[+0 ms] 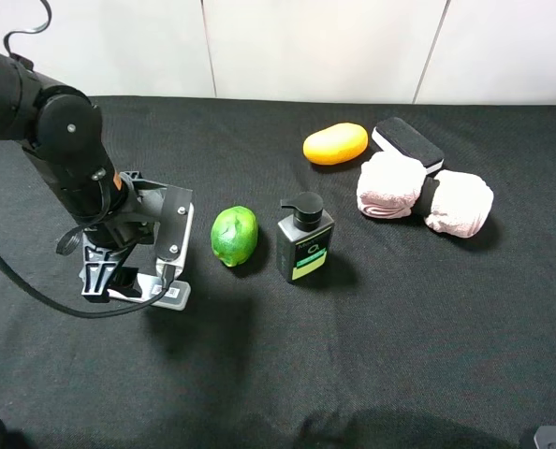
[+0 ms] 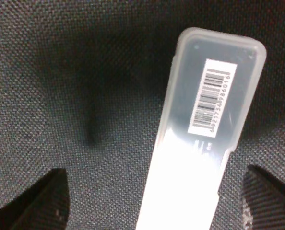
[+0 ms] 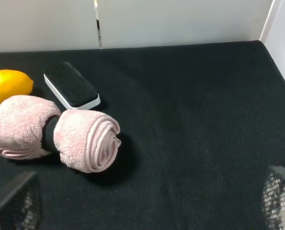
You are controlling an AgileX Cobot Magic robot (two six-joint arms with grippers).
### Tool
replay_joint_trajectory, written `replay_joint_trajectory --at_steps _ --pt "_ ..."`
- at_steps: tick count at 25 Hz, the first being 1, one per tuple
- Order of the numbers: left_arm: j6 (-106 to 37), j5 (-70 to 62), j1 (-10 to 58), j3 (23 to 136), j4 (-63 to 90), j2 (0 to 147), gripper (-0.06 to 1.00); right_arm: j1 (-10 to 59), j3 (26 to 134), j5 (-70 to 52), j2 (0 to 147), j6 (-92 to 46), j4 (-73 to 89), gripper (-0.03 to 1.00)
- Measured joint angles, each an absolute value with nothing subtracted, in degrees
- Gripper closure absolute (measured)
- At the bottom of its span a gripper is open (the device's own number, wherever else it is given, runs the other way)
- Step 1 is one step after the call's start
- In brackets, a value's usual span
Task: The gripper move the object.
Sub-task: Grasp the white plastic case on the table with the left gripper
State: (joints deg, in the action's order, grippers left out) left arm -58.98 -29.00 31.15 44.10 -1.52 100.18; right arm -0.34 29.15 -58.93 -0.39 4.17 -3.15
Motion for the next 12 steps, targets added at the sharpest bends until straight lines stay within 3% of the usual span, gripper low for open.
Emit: replay_joint_trajectory --at_steps 12 --pt "-59.0 -28.4 31.2 43.9 -1.5 100.2 0.18 -0.3 29.2 -58.9 -0.4 4.2 -3.1 0.27"
